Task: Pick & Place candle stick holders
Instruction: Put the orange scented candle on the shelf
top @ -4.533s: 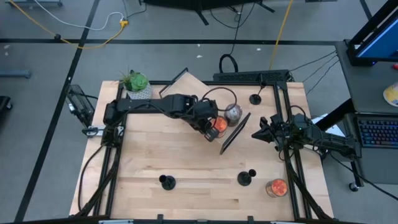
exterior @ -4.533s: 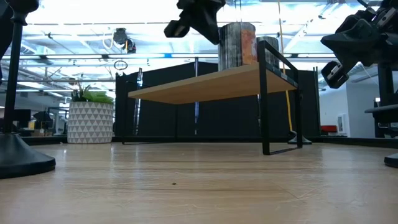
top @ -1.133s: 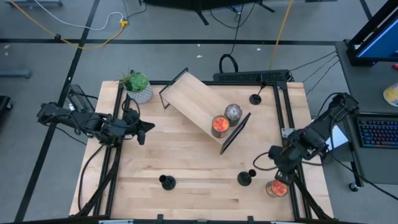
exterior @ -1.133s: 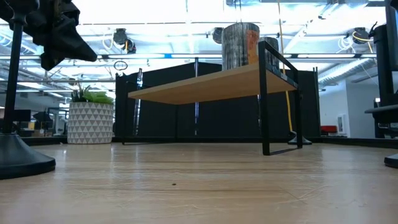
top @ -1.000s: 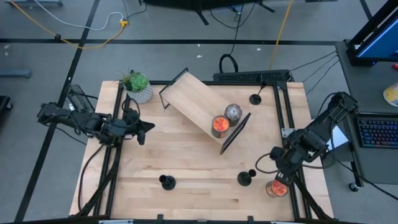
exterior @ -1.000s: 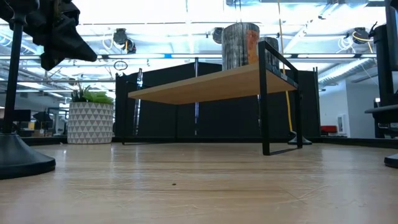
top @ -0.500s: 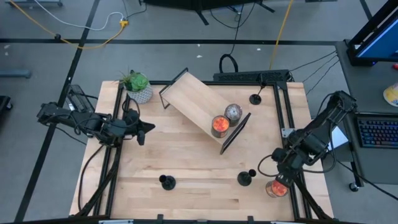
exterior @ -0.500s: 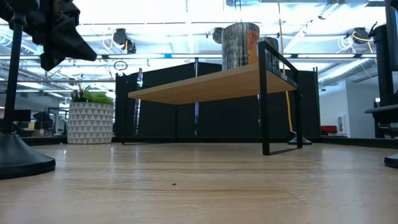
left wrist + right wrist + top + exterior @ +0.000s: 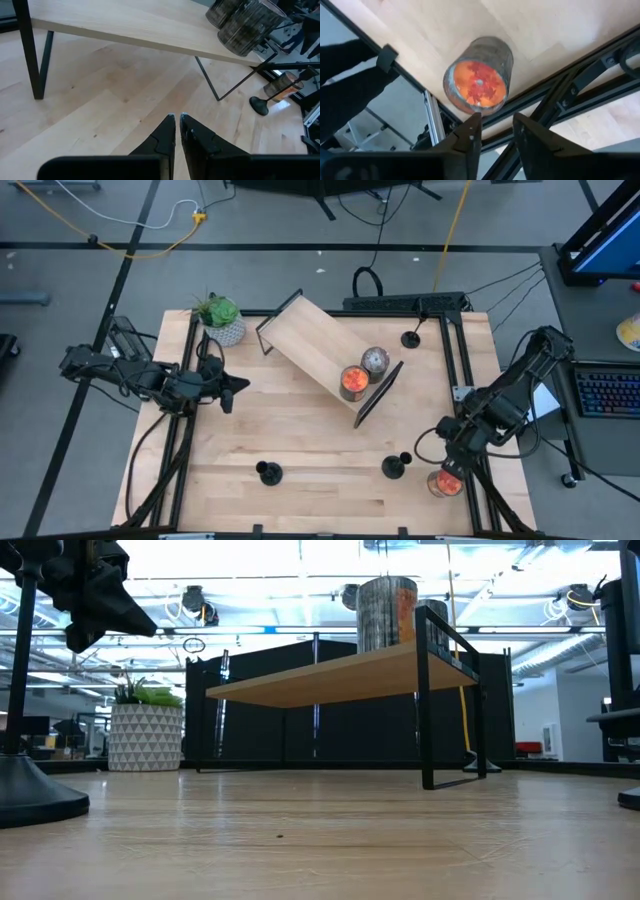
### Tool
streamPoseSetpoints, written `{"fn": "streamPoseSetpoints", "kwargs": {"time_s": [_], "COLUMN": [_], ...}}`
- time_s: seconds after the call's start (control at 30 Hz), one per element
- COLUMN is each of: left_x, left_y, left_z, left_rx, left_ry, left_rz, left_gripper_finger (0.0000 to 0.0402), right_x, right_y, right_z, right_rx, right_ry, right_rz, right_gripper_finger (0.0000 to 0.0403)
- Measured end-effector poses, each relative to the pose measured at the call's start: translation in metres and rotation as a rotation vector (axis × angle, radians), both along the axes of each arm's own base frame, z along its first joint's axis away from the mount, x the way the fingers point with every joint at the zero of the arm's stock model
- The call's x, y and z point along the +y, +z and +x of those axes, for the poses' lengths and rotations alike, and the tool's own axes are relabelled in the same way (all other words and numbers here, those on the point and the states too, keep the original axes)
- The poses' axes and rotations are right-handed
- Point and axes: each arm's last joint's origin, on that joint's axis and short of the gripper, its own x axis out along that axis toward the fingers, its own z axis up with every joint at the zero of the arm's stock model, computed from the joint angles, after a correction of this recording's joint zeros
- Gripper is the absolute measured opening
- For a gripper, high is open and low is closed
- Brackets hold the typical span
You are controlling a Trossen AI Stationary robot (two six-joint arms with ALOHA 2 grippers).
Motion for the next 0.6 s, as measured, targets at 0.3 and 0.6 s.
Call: {"fn": "streamPoseSetpoints", "kwargs": {"time_s": [0.3,0.6], "left_x": [0.0,0.0], "left_y": [0.0,-0.0001], "left_z": [0.0,0.0], "left_rx": [0.0,0.001], "left_ry": [0.0,0.0], "left_rz": [0.0,0.001], "left_gripper_finger": [0.0033,0.0033], "right_x": [-0.002,-0.0021], "right_y": [-0.0008,-0.001], "right_z": [-0.0017,-0.0018], "right_rx": [0.027,0.029], "right_ry": [-0.025,-0.025], "right_rz": [-0.024,-0.025], "right_gripper_finger": [0.0168,0.0205]}}
